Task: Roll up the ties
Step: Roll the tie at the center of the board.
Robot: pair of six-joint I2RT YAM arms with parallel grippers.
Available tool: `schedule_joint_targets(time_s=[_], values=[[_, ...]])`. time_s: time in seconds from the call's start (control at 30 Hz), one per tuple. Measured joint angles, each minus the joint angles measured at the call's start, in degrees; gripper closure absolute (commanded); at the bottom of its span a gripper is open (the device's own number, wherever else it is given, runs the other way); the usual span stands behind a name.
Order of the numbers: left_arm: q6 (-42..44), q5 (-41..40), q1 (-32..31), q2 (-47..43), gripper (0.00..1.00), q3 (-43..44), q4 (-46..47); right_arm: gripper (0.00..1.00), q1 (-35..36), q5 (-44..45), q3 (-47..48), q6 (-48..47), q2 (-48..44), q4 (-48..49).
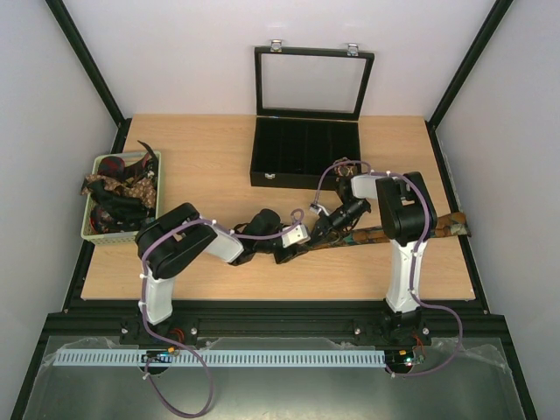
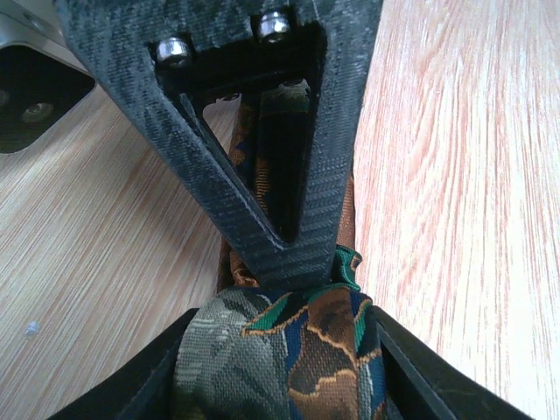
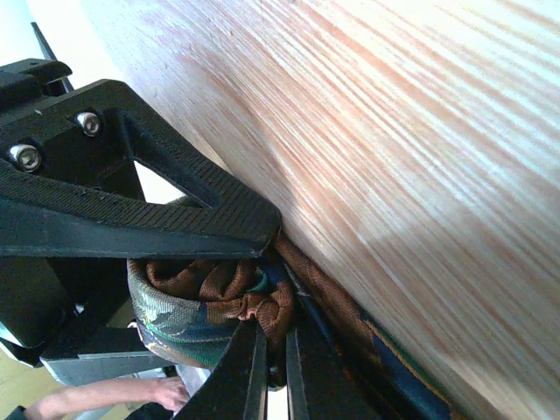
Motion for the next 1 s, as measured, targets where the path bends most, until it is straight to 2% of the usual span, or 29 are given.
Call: schedule_joint_targets(time_s=[0.17,0.27,0.37,0.47,0.63,0.77,0.87,1.0], values=[[0.33,1.99,0.92,-0.35,0.45,-1.01,0.66,0.99,0.0,0.83,-0.72,2.05,-0.9,1.46],[0.35,3.48,1.29,-0.81,0.45,-2.05,1.44,0.99,0.07,1.11,-0.87,2.89,-1.18,1.86],[-0.28,4.5,1.38,-0.81,0.5,-2.05,1.57,0.99,0.07,1.09,-1.22,3.91,-1.4,2.45],[-2.12,4.92,1.68,-0.42,0.61,-1.29,1.44,0.98,0.15,1.09,-1.44,4.57,-1.53,2.8],[-3.48,4.63,1.66,-0.04,0.71,-0.22,0.26,0.83,0.15,1.11,-1.6,6.12,-1.84,3.58],[-2.21,2.45,1.38,-0.74,0.74,-0.13,-1.4,0.63,0.15,2.05,-1.25,7.41,-3.28,3.76],[-1.46,0.13,1.16,-1.66,0.75,-0.13,-3.15,0.55,0.17,3.91,0.72,7.54,-4.15,3.19],[-0.76,-1.77,1.11,-2.97,0.76,-0.13,-5.88,0.54,-0.39,6.12,4.28,8.2,-4.39,2.51]])
